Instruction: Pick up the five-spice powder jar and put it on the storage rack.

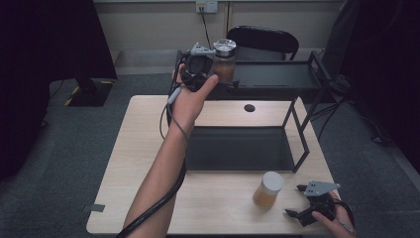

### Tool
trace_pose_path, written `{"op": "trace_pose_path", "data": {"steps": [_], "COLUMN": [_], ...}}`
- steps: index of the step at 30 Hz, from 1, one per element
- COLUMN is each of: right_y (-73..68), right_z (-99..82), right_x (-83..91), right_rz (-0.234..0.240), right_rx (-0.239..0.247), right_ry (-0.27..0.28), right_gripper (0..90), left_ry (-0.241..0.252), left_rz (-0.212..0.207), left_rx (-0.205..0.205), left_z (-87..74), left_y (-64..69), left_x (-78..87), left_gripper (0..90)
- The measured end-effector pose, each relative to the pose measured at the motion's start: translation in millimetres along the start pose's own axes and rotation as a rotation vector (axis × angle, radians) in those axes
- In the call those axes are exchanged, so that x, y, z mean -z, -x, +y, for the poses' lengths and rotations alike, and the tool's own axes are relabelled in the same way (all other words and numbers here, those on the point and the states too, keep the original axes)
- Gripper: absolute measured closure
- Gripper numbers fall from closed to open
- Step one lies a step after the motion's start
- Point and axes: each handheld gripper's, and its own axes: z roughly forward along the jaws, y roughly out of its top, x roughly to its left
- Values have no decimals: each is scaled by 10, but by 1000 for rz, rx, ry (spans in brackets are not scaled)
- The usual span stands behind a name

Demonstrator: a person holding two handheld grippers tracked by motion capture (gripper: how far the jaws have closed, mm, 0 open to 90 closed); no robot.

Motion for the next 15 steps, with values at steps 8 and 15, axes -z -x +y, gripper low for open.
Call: {"op": "trace_pose_path", "data": {"steps": [8, 15], "right_y": [-2, -6], "right_z": [-1, -1], "right_x": [-1, -1], "right_rz": [-1, -2], "right_rx": [-1, -2], "right_ry": [1, 1], "right_gripper": [0, 0], "left_ry": [24, 36], "left_rz": [-27, -55], "left_rx": [12, 15], "left_z": [-148, -284], "left_y": [-31, -67], "left_x": [86, 127], "left_gripper": [14, 14]}}
